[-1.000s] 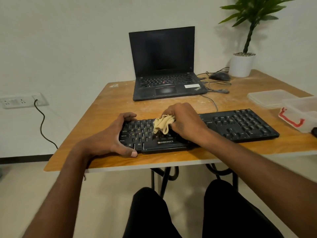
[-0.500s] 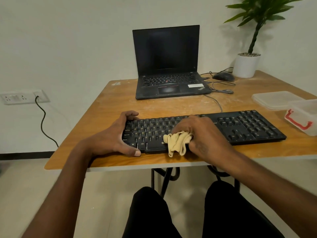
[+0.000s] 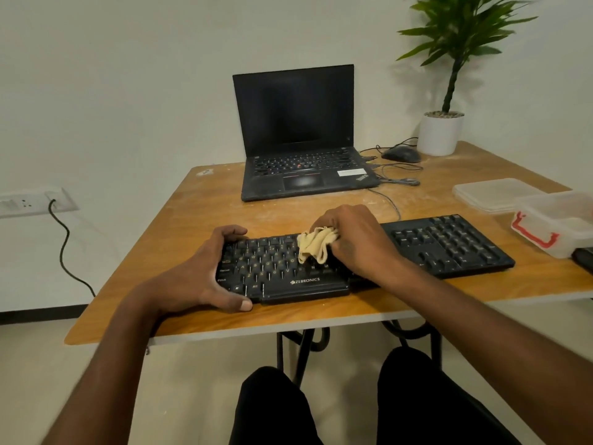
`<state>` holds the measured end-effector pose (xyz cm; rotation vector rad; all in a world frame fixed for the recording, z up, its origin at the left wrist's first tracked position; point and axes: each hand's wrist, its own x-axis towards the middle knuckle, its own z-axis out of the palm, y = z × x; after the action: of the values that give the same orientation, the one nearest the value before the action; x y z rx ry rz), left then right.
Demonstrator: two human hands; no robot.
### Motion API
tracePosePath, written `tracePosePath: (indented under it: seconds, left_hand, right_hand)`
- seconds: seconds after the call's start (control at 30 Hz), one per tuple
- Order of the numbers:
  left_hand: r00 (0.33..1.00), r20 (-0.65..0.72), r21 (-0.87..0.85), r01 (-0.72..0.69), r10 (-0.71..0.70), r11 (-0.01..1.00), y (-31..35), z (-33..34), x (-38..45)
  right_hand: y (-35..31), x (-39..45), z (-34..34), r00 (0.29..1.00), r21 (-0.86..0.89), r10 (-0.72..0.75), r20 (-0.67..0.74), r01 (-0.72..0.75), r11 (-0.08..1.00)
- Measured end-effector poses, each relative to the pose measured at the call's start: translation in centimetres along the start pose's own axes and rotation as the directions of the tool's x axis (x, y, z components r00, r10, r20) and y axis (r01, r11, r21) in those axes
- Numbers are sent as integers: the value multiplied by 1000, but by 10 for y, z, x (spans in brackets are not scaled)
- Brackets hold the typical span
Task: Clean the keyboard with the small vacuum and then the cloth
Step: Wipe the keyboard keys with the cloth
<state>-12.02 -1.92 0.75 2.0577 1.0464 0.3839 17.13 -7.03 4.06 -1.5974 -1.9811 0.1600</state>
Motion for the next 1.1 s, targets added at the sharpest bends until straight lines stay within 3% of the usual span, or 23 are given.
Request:
tracePosePath:
  seconds: [0.17, 0.43, 0.57, 0.9, 1.1]
  left_hand:
    - [1000, -11, -5, -3, 3, 1000, 0, 0, 0]
    - [1000, 15, -13, 15, -14, 1000, -1, -3, 1]
    - [1000, 9, 6, 21, -21, 1000, 0, -1, 0]
    - [1000, -5, -4, -1, 1, 1000, -3, -1, 2]
    - [1000, 20, 3, 10, -10, 1000, 2, -3, -1]
  right_hand:
    - [-5, -52, -26, 994, 21, -17, 111, 15, 1000]
    - [18, 16, -7, 998, -40, 31, -51, -33, 999]
    - [18, 20, -4, 996, -39, 80, -50, -82, 996]
    - [5, -55, -37, 997, -10, 50, 57, -50, 999]
    - [35, 11, -18, 996, -88, 44, -77, -51, 995]
